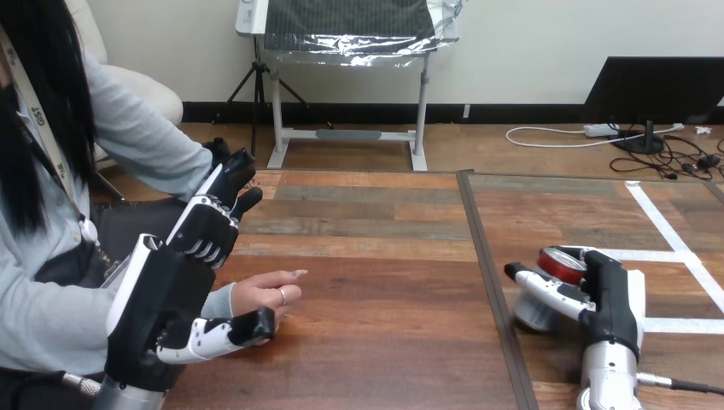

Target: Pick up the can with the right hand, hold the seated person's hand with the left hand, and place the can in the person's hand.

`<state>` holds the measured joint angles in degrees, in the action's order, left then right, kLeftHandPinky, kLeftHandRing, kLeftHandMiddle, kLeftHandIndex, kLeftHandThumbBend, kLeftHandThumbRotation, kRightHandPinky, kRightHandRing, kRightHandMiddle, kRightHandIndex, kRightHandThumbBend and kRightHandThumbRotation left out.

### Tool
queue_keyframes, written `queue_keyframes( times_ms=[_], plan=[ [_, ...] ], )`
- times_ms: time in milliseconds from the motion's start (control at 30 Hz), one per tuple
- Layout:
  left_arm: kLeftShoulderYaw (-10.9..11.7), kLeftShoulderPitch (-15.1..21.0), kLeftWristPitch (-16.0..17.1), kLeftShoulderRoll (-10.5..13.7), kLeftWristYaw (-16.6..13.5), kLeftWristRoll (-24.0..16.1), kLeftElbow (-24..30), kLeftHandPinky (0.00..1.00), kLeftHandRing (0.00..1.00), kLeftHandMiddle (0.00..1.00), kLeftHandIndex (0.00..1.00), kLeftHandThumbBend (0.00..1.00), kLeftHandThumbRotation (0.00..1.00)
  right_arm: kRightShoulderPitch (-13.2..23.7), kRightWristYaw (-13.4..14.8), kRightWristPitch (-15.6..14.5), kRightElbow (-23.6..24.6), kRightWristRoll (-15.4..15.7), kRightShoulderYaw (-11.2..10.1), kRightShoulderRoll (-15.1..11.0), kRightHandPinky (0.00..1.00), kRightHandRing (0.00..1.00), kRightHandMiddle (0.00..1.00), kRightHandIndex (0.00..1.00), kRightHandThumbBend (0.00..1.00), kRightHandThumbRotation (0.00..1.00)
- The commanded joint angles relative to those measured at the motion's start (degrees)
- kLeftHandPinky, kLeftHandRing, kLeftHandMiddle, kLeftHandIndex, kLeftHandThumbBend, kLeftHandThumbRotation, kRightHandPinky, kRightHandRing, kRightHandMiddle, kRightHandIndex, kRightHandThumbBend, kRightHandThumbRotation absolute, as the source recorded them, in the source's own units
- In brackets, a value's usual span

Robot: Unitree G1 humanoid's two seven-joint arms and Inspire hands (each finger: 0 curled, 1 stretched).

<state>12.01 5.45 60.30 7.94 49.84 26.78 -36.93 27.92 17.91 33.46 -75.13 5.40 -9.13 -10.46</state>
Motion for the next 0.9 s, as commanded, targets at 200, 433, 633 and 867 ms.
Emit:
queue_keyframes(
  times_ms=[200,433,633,867],
  plan=[
    [-0.31,2.75,0.61,0.73,-4.62,-4.53,0.05,0.94,0.98,0.99,0.95,1.0,0.45,7.73,-0.9,2.56,1.71,1.46,1.47,-0.72,0.37,0.43,0.49,0.5,0.82,0.0],
    [-0.59,2.4,0.47,0.86,-6.54,-6.01,0.5,0.93,0.97,0.99,0.94,1.0,0.44,8.59,-0.95,2.92,1.86,2.73,2.44,-1.04,0.37,0.43,0.49,0.5,0.8,0.0],
    [-1.0,2.36,0.48,0.9,-7.39,-6.47,0.62,0.93,0.98,0.99,0.94,1.0,0.43,9.3,-1.47,3.49,1.83,2.9,2.77,-1.09,0.37,0.43,0.49,0.5,0.8,0.0],
    [-1.31,2.28,0.36,0.96,-7.97,-6.76,0.78,0.94,0.98,0.99,0.94,1.0,0.43,9.91,-0.61,3.35,1.69,4.84,4.12,-1.6,0.37,0.43,0.49,0.51,0.81,0.0]
  ],
)
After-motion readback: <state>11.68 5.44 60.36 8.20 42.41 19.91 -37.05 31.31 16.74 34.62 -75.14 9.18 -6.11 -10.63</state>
